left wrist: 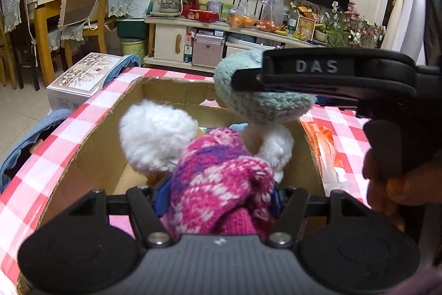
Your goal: Organize soft objects
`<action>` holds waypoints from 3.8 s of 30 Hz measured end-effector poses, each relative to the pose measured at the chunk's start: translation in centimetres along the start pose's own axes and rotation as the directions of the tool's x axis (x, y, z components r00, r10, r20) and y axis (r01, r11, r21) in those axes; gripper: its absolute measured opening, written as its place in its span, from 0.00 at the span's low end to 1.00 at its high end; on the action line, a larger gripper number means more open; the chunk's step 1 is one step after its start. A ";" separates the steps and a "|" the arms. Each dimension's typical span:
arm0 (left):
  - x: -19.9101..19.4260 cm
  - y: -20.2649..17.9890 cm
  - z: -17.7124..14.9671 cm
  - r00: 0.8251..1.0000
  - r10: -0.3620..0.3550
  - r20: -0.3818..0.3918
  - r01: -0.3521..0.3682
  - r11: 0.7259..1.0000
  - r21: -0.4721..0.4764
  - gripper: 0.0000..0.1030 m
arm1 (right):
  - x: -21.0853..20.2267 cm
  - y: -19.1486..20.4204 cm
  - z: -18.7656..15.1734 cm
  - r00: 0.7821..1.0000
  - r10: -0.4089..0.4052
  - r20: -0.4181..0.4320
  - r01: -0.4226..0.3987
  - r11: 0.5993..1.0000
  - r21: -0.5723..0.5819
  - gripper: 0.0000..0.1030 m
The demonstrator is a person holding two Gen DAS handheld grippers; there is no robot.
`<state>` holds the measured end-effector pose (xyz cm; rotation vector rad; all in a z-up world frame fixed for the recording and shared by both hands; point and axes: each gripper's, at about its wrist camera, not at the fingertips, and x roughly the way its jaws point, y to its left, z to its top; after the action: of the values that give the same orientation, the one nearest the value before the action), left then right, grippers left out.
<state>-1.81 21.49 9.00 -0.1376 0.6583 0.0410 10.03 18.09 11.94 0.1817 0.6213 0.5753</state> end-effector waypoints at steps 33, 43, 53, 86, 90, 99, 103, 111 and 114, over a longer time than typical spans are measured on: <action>-4.8 -2.3 -0.7 0.996 0.044 0.083 -0.042 0.999 -0.034 0.99 | -17.6 -0.9 -6.0 0.936 -0.326 0.133 0.307 0.940 0.146 1.00; -8.3 -3.7 -3.1 0.995 0.074 0.065 -0.072 0.997 -0.024 0.99 | -20.6 0.6 -8.8 0.933 -0.348 0.089 0.336 0.934 0.120 1.00; -12.2 -3.8 -4.5 0.989 0.118 0.094 -0.117 0.993 -0.016 0.99 | -22.9 3.7 -10.1 0.935 -0.342 0.092 0.338 0.939 0.060 1.00; -20.9 -3.7 -6.7 0.955 0.196 0.224 -0.196 0.980 -0.023 0.99 | -27.8 9.2 -11.6 0.932 -0.311 0.187 0.327 0.943 -0.060 1.00; -21.1 -3.8 -6.9 0.953 0.201 0.229 -0.201 0.979 -0.023 0.99 | -28.0 9.2 -11.7 0.931 -0.312 0.191 0.329 0.942 -0.063 1.00; -21.3 -4.3 -7.2 0.948 0.208 0.240 -0.210 0.978 -0.021 0.99 | -28.0 9.0 -11.8 0.929 -0.316 0.192 0.331 0.942 -0.056 1.00; -21.2 -4.4 -7.2 0.949 0.206 0.237 -0.206 0.978 -0.024 0.99 | -28.0 9.1 -12.0 0.929 -0.317 0.191 0.332 0.942 -0.053 1.00; -20.5 -4.6 -7.3 0.951 0.207 0.230 -0.208 0.978 -0.019 0.99 | -27.9 8.9 -12.3 0.929 -0.320 0.184 0.334 0.942 -0.046 1.00; -20.2 -4.6 -7.3 0.951 0.207 0.228 -0.209 0.978 -0.014 0.99 | -27.8 8.8 -12.4 0.929 -0.320 0.184 0.333 0.942 -0.043 1.00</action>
<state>-21.85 16.02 16.15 -0.0521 0.4401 0.2532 -19.79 9.76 18.73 0.0551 0.4456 0.2546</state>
